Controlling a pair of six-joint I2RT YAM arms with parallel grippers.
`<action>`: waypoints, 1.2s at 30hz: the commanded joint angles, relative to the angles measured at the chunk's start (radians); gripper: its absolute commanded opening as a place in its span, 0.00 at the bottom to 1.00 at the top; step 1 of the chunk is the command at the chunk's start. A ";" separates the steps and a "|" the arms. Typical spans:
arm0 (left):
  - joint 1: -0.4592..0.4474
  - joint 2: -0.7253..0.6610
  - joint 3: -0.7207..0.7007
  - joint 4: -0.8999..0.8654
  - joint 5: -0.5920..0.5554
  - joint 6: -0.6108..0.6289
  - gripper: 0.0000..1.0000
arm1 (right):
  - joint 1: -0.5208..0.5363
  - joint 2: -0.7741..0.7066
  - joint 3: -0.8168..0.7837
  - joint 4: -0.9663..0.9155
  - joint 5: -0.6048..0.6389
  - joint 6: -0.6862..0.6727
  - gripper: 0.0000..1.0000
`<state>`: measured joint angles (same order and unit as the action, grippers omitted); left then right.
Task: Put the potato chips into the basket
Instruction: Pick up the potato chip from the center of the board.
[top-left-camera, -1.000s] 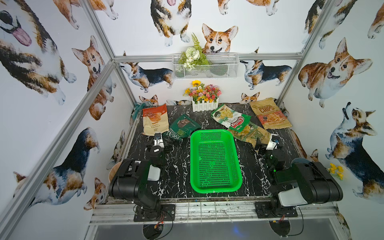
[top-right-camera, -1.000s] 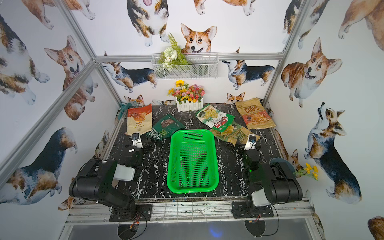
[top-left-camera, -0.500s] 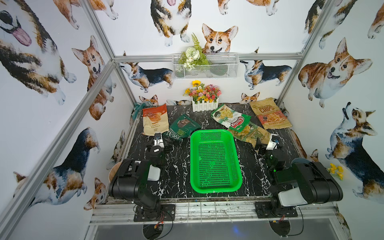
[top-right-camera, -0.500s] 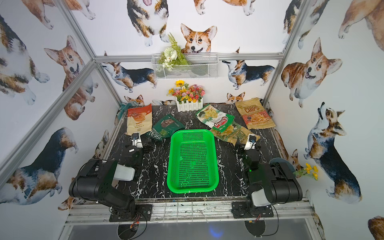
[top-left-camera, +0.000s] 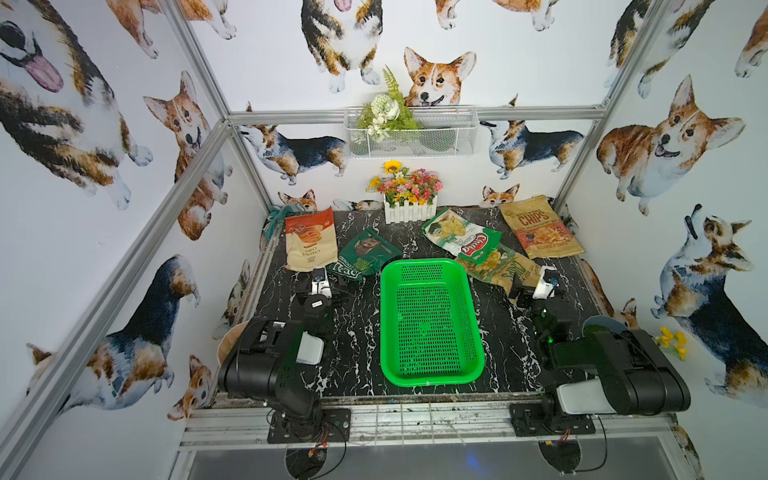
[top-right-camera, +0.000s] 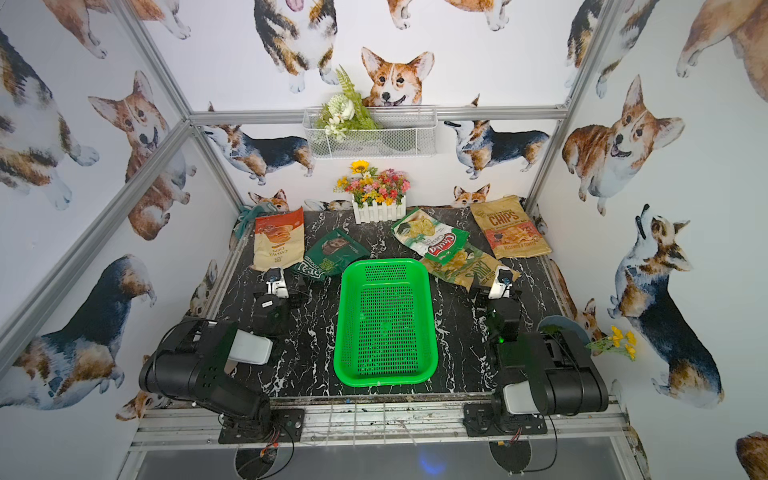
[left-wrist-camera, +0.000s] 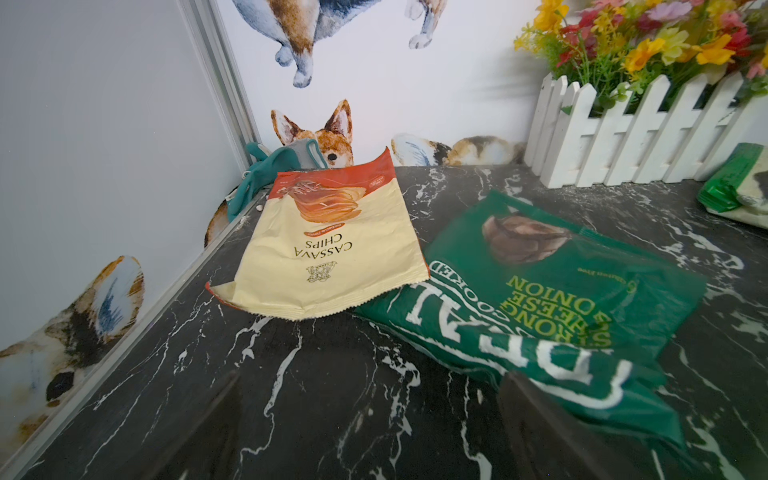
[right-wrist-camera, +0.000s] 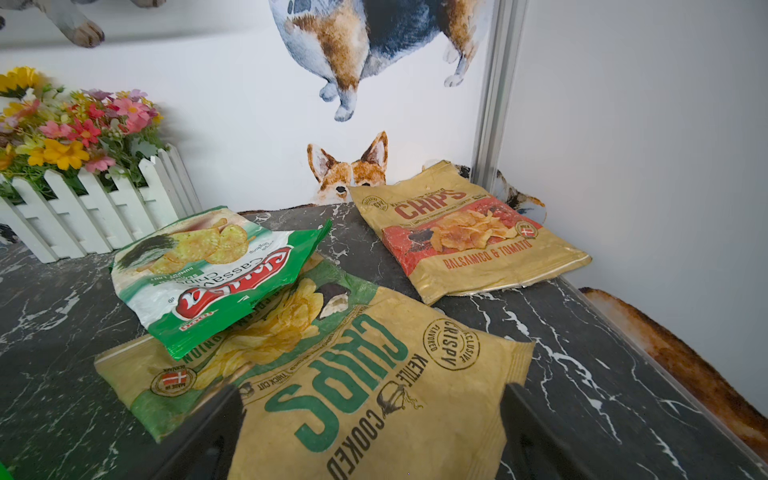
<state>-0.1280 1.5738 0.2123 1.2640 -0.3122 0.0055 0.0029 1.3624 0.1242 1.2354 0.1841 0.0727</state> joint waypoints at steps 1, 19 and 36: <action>-0.012 0.005 -0.014 0.095 -0.066 0.033 1.00 | 0.006 -0.079 0.004 -0.078 0.037 -0.002 1.00; -0.084 -0.340 0.188 -0.485 -0.086 0.019 0.98 | 0.074 -0.049 0.723 -0.929 0.093 0.274 0.84; -0.065 -0.219 0.703 -1.396 0.666 -0.031 0.90 | -0.092 0.543 1.513 -1.631 -0.044 0.490 0.70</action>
<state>-0.1951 1.3434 0.9039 -0.0002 0.2356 -0.0711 -0.0895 1.8725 1.6093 -0.2729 0.1955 0.5175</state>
